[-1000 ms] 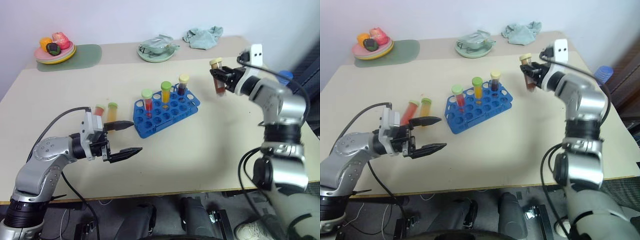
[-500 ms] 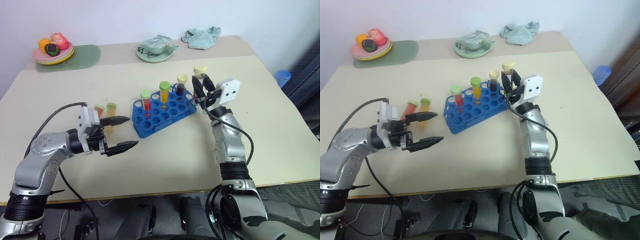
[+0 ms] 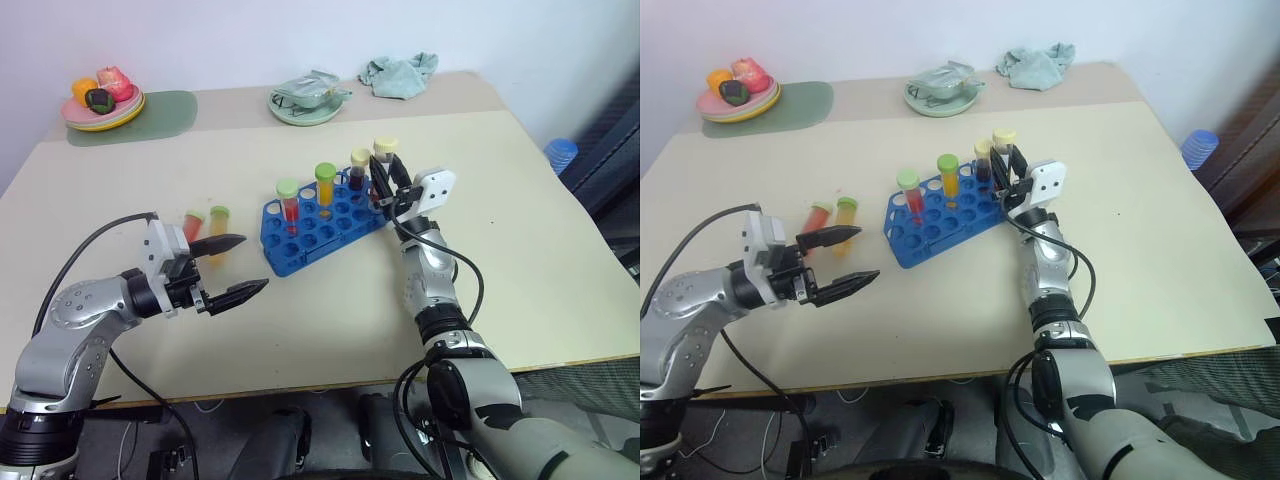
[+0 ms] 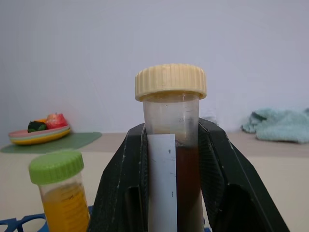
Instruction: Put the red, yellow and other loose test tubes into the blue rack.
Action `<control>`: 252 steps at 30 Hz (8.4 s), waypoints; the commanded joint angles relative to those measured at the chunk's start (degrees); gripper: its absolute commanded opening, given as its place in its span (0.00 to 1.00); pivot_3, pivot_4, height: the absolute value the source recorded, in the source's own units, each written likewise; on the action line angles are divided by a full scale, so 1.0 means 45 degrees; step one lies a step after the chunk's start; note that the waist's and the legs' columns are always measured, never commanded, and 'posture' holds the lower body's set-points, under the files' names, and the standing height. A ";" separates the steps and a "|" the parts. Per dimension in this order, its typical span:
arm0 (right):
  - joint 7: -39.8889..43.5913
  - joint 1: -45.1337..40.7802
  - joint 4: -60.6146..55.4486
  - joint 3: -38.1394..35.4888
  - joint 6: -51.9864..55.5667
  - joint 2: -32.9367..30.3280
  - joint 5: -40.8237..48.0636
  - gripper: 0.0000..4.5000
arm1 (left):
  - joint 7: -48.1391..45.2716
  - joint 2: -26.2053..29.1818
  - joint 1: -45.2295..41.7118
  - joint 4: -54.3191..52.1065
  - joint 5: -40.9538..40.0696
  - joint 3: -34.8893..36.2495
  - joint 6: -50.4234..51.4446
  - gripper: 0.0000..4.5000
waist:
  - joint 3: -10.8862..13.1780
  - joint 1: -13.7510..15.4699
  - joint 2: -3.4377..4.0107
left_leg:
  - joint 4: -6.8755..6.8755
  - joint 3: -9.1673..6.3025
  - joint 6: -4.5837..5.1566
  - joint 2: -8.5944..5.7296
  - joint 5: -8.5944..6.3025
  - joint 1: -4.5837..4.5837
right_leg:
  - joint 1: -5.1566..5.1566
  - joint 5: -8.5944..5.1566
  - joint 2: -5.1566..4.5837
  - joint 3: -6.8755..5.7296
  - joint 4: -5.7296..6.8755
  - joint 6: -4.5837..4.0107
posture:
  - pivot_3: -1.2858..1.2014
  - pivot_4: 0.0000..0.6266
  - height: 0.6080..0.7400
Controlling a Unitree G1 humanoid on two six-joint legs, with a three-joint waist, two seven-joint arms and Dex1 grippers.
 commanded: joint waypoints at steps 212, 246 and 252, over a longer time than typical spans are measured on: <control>0.2244 0.6761 -1.9158 -0.1272 1.7237 -1.1048 0.6729 0.83 | 1.1425 -0.3525 -1.3460 1.0173 0.4883 -0.0655 1.4906 0.98 | 0.0061 0.0737 -0.0191 | 0.0245 0.0081 0.0025 0.0036 -0.0068 -0.0221 | -0.0173 0.0125 0.0053 0.0122 -0.0001 0.0045 | 0.52 0.24 1.00; 0.2021 0.7493 -1.9724 -0.1877 1.7517 -1.1135 0.7160 0.83 | 0.9262 -0.3537 -1.3476 0.9382 0.3933 -0.0790 1.2415 0.17 | 0.0056 0.0501 -0.0200 | 0.0242 0.0085 0.0023 0.0027 -0.0066 -0.0227 | -0.0186 0.0131 0.0042 0.0135 0.0009 0.0057 | 0.52 0.24 1.00; 0.2112 0.7316 -1.9423 -0.1598 1.7215 -1.0986 0.6960 0.83 | 0.2984 -0.0870 -0.9223 0.3033 0.0241 0.0327 0.9907 0.17 | 0.0047 0.0251 -0.0183 | 0.0242 0.0092 0.0013 0.0040 -0.0061 -0.0223 | -0.0191 0.0130 0.0051 0.0144 0.0015 0.0053 | 0.52 0.24 1.00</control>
